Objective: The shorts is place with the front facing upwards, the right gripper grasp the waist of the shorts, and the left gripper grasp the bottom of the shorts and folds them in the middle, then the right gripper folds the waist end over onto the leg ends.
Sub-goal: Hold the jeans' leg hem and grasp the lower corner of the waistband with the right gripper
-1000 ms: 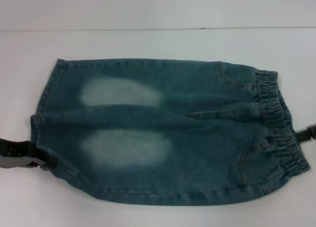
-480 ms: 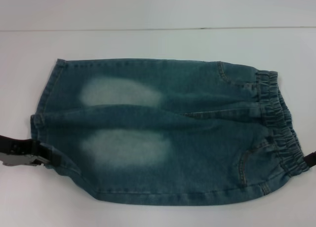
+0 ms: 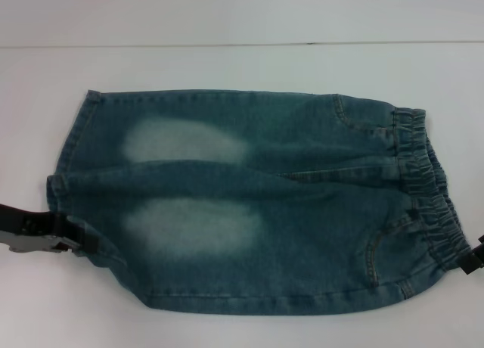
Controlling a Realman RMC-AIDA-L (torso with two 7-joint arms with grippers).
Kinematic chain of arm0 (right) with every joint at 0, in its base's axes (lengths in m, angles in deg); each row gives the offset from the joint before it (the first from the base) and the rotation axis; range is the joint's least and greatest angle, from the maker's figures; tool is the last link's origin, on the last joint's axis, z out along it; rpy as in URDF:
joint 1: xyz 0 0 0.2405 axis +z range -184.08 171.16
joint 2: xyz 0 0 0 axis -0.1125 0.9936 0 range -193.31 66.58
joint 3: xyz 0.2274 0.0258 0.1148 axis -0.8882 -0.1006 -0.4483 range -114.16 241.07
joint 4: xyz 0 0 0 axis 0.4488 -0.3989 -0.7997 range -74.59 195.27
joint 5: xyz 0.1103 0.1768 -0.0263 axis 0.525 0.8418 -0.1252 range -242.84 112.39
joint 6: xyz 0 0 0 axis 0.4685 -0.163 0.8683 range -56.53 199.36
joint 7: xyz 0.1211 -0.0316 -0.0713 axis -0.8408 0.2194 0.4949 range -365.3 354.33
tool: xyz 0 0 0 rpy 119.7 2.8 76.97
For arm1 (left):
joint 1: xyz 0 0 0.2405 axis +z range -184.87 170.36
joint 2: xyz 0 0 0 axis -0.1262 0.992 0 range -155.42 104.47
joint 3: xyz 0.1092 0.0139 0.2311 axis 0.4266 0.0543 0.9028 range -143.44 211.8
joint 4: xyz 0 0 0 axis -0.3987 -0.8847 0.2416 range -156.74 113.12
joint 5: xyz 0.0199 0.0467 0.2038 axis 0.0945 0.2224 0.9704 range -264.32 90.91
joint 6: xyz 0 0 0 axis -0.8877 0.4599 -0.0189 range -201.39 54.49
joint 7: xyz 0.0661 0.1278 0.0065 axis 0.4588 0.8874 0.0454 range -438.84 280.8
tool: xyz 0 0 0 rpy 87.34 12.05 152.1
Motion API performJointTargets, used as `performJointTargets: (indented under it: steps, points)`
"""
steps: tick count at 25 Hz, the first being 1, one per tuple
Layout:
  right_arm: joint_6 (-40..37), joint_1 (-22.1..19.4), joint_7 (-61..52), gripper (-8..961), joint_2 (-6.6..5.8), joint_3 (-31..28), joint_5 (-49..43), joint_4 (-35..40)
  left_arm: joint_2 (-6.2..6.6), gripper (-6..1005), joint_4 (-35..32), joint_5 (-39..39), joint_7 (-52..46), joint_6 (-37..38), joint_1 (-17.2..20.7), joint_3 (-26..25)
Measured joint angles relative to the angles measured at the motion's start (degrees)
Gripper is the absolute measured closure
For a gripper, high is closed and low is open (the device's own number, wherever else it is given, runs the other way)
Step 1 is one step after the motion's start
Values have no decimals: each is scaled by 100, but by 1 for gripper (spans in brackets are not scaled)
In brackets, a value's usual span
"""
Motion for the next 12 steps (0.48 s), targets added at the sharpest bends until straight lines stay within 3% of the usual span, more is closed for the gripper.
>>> performJointTargets:
  steps: [12]
  points:
    - [335,193,35,73,78,195,-42,-442,-14,903,0,-176,4,-25,30,16]
